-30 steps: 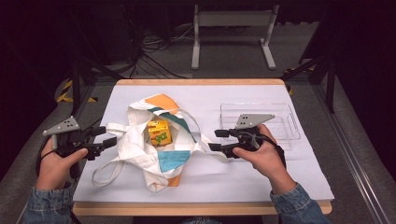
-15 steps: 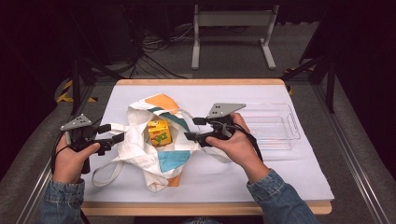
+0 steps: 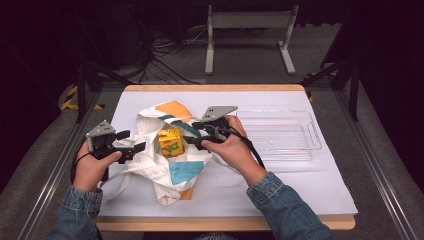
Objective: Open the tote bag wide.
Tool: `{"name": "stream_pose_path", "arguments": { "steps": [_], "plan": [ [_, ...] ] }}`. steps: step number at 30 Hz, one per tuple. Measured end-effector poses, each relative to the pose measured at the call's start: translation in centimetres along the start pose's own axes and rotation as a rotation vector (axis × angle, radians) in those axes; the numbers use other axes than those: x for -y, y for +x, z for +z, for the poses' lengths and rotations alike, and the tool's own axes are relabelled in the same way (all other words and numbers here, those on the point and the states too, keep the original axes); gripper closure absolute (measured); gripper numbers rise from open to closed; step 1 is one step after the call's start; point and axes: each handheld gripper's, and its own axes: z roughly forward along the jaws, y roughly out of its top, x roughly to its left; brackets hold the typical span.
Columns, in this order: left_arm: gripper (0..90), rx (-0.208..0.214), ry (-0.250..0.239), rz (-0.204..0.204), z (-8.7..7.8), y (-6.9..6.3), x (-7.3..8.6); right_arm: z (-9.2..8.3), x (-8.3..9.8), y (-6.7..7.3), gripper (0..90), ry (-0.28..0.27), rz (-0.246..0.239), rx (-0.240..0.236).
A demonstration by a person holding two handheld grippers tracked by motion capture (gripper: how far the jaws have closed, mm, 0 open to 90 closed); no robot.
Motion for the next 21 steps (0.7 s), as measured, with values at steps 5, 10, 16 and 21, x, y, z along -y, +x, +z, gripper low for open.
{"name": "stream_pose_path", "arguments": {
  "steps": [5, 10, 16, 21],
  "plan": [
    [20.3, 0.005, 0.028, 0.014, 0.9, -0.2, 0.0, 0.9, 0.0, -0.2, 47.6, 0.006, -0.009, 0.011],
    [31.7, 0.032, 0.054, 0.028, 1.4, -0.1, 0.0, 1.3, -0.2, -0.4, 55.4, 0.016, -0.016, 0.021],
    [61.7, 0.007, 0.057, 0.039, 1.1, 0.1, -0.1, 1.4, -0.3, -0.6, 73.5, 0.027, -0.034, 0.037],
    [82.8, 0.020, 0.056, 0.031, 0.8, 0.1, -0.2, 0.7, -0.4, -1.0, 85.3, 0.017, -0.063, 0.070]
  ]
}}
